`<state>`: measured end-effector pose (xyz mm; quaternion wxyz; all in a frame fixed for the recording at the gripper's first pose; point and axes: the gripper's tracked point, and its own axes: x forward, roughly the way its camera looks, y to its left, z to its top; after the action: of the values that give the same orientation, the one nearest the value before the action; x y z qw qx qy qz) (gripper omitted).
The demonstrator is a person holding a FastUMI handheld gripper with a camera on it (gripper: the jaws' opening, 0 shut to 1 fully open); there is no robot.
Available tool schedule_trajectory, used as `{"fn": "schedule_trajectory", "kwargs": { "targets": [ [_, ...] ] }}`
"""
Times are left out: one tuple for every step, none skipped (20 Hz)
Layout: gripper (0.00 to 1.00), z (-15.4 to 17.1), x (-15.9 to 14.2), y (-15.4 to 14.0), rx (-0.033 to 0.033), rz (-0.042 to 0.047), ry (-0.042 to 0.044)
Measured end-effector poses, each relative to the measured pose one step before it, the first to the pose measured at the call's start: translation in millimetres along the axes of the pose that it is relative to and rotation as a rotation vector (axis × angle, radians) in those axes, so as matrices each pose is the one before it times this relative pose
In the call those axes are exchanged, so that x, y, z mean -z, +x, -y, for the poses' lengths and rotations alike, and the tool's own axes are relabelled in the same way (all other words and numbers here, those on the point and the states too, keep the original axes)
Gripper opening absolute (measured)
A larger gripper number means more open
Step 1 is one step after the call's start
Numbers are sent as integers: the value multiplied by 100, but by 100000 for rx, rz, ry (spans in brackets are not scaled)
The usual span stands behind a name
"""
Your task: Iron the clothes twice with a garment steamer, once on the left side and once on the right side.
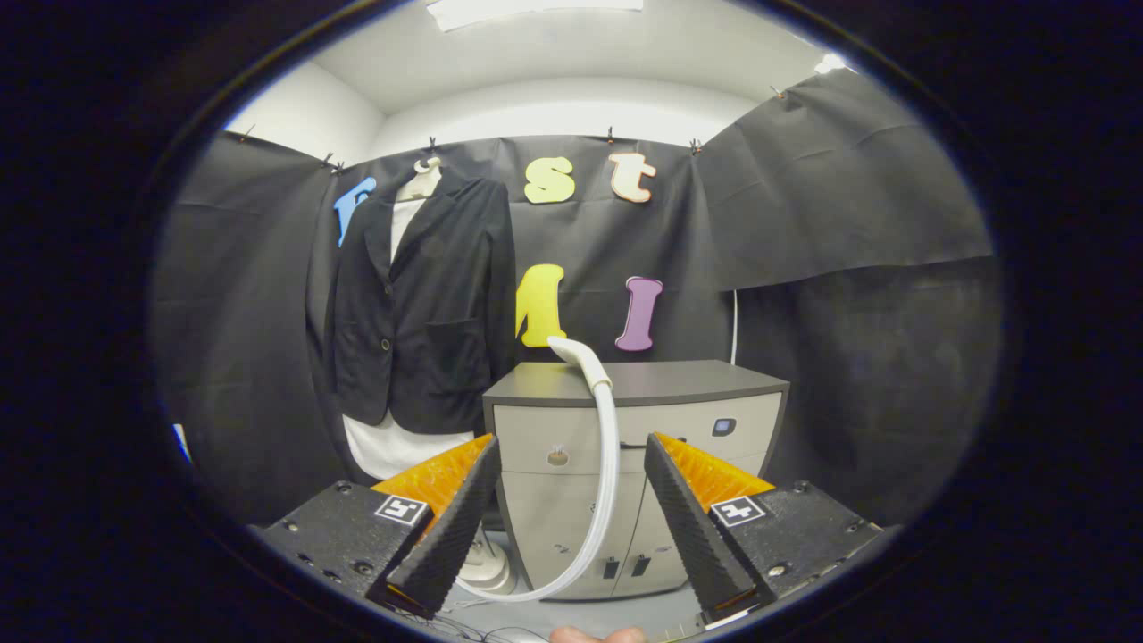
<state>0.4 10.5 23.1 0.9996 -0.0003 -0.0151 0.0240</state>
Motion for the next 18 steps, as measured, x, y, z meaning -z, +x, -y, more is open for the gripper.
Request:
{"fn": "schedule_trajectory", "kwargs": {
  "targets": [
    [100, -182, 23, -57, -394, -50, 325],
    [100, 71, -46, 31, 234, -152, 205],
    [100, -137, -112, -52, -367, -239, 407],
    [100, 92, -17, 103, 546, -230, 37],
    [100, 170, -187, 149, 319, -367, 161],
    [100, -173, -222, -30, 204, 24, 138],
    [100, 70, -285, 288, 312, 137, 270],
    [100, 88, -310, 191, 218, 114, 279],
    [100, 51, -293, 277, 709, -97, 329],
    [100, -62, -209, 390, 246, -162, 397],
    [100, -86, -207, 425, -125, -502, 166],
    [100, -101, -223, 290, 451, -494, -58],
    [100, 35, -269, 232, 784, -209, -253],
    [100, 103, -486, 445, 825, 148, -204],
    [100, -182, -386, 138, 390, 320, 185],
    [100, -429, -253, 235, -542, 186, 163],
    [100, -212, -463, 229, -96, -356, 332],
    [100, -198, -326, 32, -538, -814, 446]
  ]
}}
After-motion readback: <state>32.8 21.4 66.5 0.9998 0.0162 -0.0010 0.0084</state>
